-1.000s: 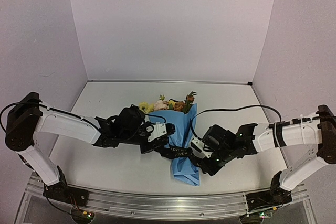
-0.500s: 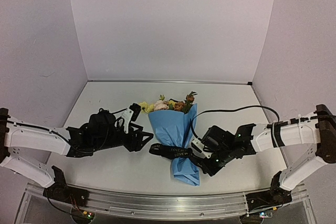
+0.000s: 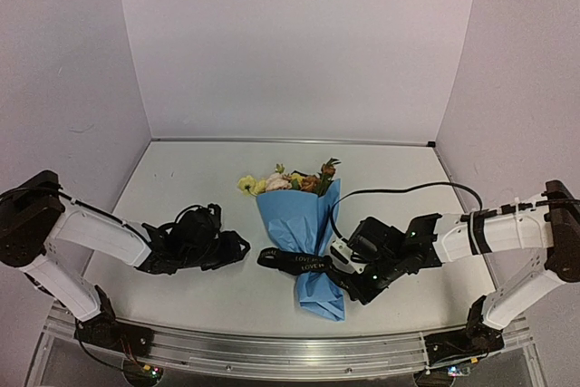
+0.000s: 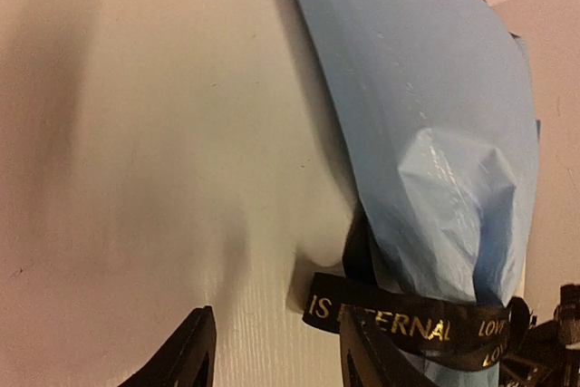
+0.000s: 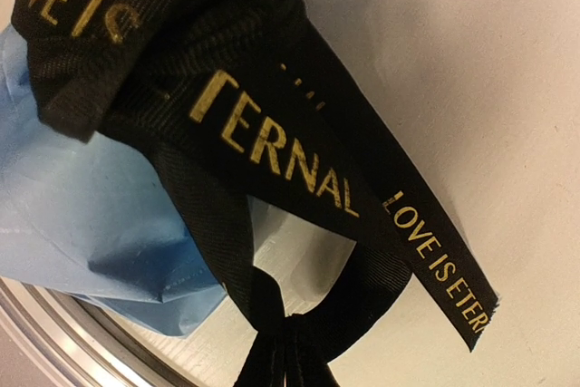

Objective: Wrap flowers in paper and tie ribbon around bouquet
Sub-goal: Tie the half-tied ribbon around the folded bouquet.

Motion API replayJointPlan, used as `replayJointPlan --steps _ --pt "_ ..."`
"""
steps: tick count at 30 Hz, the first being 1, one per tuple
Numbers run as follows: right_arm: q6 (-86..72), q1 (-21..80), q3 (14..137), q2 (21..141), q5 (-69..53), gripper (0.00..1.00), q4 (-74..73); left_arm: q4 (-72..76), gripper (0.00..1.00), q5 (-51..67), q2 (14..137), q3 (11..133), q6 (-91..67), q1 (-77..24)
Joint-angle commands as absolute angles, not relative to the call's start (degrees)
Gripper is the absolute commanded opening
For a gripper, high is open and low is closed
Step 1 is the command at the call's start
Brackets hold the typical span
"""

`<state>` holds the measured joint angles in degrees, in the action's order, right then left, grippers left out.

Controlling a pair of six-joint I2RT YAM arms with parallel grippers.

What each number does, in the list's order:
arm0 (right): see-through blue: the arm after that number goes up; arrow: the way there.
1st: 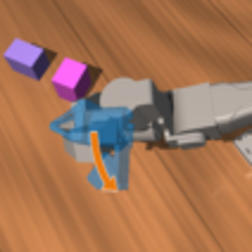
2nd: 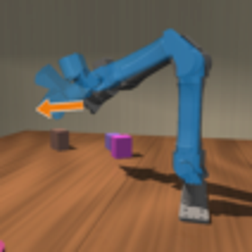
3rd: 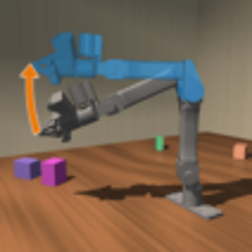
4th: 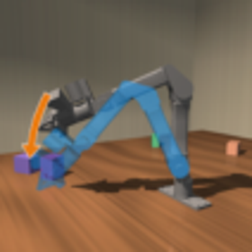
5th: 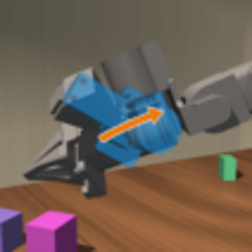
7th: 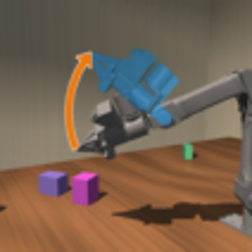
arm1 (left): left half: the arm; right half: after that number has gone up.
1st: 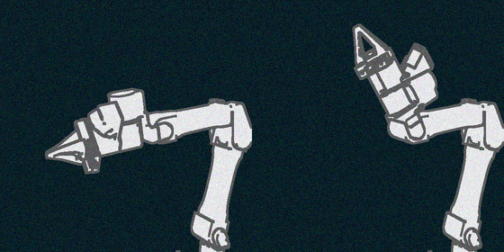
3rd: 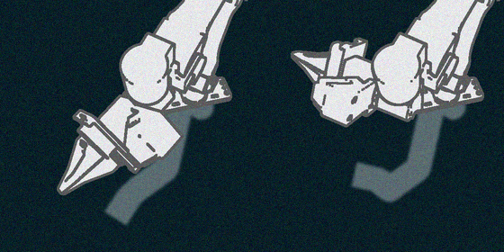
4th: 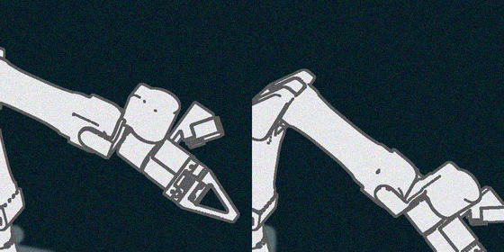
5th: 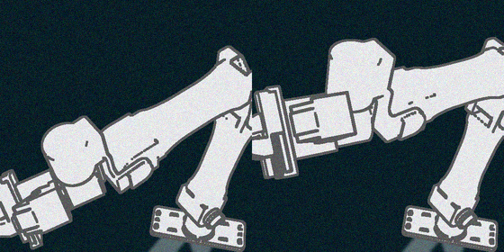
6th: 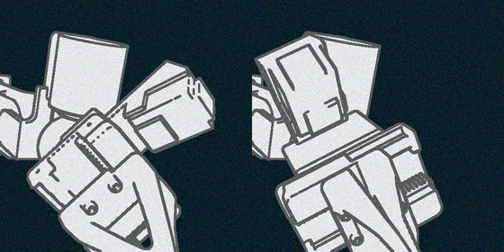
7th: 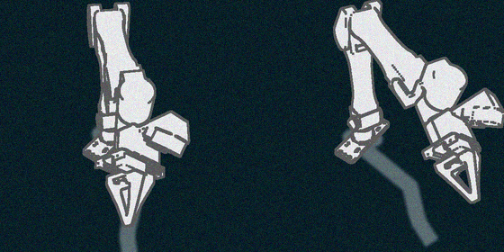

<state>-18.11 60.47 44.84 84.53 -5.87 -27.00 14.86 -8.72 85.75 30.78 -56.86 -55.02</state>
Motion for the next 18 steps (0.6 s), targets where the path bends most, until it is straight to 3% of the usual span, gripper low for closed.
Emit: replayJointPlan --steps 1,5,18 --pt "-18.54 60.69 45.19 84.46 -5.98 0.00 -26.39 18.47 0.45 -5.32 90.45 33.92 -72.20 -54.33" --pt "-18.41 60.65 45.26 84.20 -5.95 0.00 -26.04 19.79 0.40 -2.85 95.99 36.88 -74.32 -54.33" --pt "-17.67 60.65 46.13 84.30 -5.61 0.00 -25.75 12.19 0.37 3.14 101.75 45.54 -68.26 -54.32"
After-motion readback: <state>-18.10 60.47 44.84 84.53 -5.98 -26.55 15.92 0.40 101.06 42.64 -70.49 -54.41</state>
